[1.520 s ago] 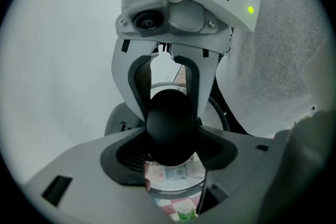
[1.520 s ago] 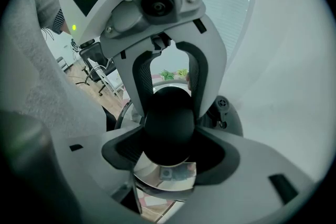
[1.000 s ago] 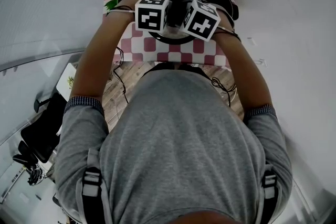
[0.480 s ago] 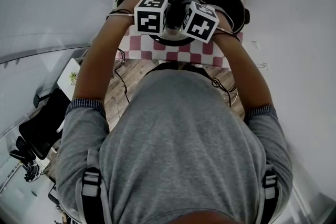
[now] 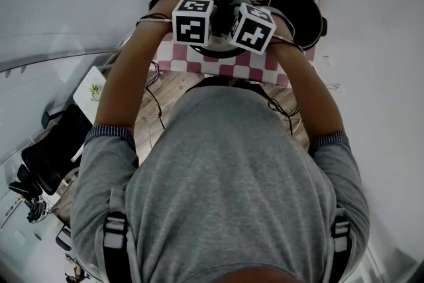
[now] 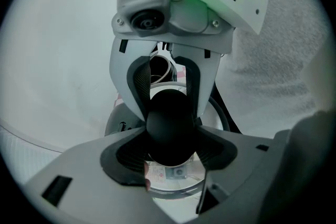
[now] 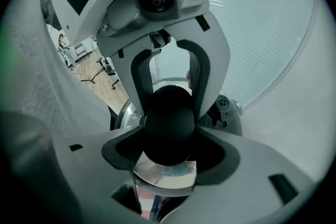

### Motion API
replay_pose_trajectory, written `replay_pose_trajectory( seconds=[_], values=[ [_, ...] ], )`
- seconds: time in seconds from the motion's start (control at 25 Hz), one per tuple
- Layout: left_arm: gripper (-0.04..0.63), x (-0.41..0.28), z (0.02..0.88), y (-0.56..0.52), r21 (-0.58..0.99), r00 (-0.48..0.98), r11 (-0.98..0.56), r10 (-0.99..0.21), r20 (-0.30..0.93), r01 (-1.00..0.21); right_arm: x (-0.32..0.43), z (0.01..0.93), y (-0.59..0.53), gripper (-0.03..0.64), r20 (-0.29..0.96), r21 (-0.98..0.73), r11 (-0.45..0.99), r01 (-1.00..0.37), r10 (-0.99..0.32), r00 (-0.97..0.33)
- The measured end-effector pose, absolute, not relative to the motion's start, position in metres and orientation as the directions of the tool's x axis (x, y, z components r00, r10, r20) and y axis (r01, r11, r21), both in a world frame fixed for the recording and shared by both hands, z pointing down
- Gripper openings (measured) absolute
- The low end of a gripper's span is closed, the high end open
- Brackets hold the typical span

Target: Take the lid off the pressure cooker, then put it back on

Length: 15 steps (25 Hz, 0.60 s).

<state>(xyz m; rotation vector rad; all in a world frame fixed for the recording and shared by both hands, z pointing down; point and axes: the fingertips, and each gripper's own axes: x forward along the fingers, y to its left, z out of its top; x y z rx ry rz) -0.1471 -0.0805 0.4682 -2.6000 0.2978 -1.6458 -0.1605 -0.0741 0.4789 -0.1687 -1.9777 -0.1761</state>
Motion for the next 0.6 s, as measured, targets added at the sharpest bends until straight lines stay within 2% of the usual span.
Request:
replay_pose_trajectory(
  seconds=[0.6],
  values=[
    [0.302,-0.165,0.507,-0.056,-0.095,0.419,-0.978,-0.166,0.892,-0.185,-0.178,0.519,-0.049,0.291,0.929,0.005,0.968,0.251,0.088,-0.358]
  ],
)
